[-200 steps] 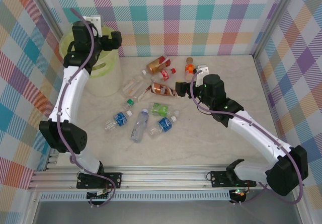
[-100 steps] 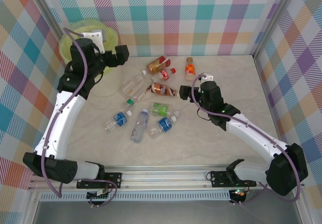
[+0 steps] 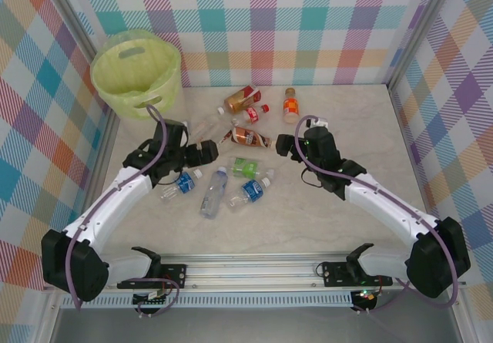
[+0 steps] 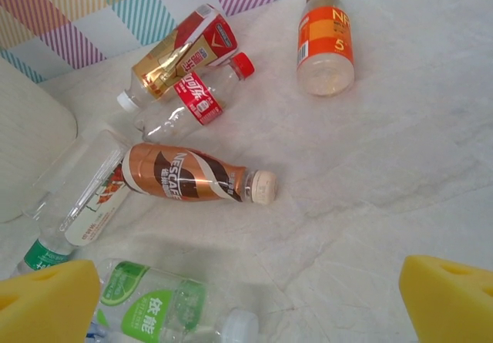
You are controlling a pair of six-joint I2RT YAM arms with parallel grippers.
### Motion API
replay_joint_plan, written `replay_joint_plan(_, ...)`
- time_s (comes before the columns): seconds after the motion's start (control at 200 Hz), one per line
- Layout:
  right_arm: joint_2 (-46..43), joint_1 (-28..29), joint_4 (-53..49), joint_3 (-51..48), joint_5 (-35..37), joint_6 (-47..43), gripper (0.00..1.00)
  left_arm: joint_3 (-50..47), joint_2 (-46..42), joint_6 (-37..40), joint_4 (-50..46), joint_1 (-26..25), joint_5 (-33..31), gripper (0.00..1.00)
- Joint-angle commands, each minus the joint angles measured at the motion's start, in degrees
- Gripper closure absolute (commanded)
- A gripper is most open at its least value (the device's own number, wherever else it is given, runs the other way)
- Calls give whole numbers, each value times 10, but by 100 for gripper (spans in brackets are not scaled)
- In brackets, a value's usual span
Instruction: Put the plastic bottles in the bin
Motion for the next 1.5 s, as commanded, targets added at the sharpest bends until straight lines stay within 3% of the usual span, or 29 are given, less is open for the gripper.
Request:
replay_joint_plan(0.0,-8,2,-29,-18,-9,29,0,-44,1,-18,2,-14,35,0)
replay_joint_plan(0.335,-1,2,-23,-24,-17,29,1,-85,78,-8,15,-50,52,16)
replay_joint_plan(0.61,4,2,-22,-24,-24,30,0,-58,151,25,23,-75,-19,23)
replay_joint_plan(0.98,-2,2,-15,-31,-27,35,0,-49,216,29,46,-85,-32,34)
replay_joint_plan(1.26,-2,2,-12,-30,-29,33,0,-52,212,19,52,-87,-44,43)
replay_joint_plan(1.495,0,2,-10,-28,-33,30,0,-42,154,18,40,-87,-56,50)
